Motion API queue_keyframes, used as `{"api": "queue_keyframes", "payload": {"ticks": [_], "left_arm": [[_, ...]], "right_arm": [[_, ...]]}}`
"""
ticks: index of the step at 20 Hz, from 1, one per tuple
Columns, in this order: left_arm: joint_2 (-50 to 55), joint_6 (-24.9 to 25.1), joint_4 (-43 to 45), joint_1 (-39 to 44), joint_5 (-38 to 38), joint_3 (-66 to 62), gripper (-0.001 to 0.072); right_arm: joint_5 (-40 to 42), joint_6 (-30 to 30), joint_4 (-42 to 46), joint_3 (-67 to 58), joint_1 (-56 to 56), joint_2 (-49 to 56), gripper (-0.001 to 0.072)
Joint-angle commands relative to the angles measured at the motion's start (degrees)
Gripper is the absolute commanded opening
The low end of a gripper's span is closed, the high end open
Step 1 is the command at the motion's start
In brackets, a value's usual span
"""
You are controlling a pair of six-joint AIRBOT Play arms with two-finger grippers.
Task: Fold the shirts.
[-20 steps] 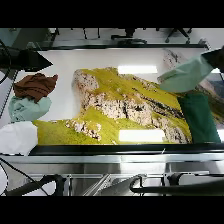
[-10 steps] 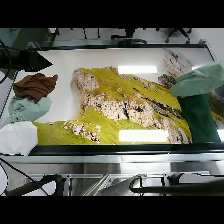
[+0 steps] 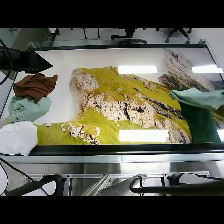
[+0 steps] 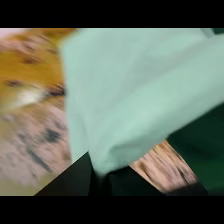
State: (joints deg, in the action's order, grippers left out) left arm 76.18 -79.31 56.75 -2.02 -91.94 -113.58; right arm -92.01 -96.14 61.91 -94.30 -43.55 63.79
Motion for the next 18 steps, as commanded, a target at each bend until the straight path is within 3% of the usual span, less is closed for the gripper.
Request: {"api": "queue_keyframes", "payload": {"ticks": [1,2,3,4,5,7,11,12,13,14,16,18], "left_arm": [[0.0,0.0,0.0,0.0,-1.6,0.0,0.0012],[0.0,0.0,0.0,0.0,-1.9,0.0,0.0012],[0.0,0.0,0.0,0.0,-2.1,0.0,0.0012],[0.0,0.0,0.1,0.0,-2.1,0.0,0.0012],[0.0,0.0,0.1,0.0,-2.1,0.0,0.0012],[0.0,0.0,0.1,0.0,-2.0,0.0,0.0012],[0.0,0.0,0.1,0.0,-0.7,0.0,0.0012],[0.0,0.0,0.1,0.0,-0.1,0.0,0.0012],[0.0,0.1,0.1,0.0,0.4,0.0,0.0012],[0.0,0.7,0.0,0.0,0.7,0.0,0.0012],[0.0,1.9,0.0,0.0,-0.1,0.3,0.0012],[-3.1,3.5,-1.6,0.0,0.2,7.0,0.0011]], "right_arm": [[-11.7,-8.0,19.0,5.2,0.0,-1.0,0.002],[-12.6,-8.2,22.2,7.1,0.0,-1.0,0.0031],[-12.9,-8.2,24.6,8.9,0.0,-0.9,0.0155],[-12.8,-8.2,25.6,10.1,0.0,-0.5,0.0435],[-12.8,-8.2,26.2,10.3,0.0,0.1,0.0569],[-12.8,-8.2,26.0,10.3,0.0,1.4,0.0576],[-8.2,-7.9,18.2,10.3,0.1,2.2,0.0567],[-6.0,-6.9,13.0,10.1,0.1,2.2,0.0488],[-3.5,-4.5,6.9,9.9,0.1,2.2,0.0209],[-0.9,-2.0,-0.6,9.8,0.2,2.0,0.0043],[3.1,0.5,-13.0,9.8,0.2,1.4,0.0019],[4.4,3.7,-15.0,10.3,2.1,-1.0,0.0019]]}}
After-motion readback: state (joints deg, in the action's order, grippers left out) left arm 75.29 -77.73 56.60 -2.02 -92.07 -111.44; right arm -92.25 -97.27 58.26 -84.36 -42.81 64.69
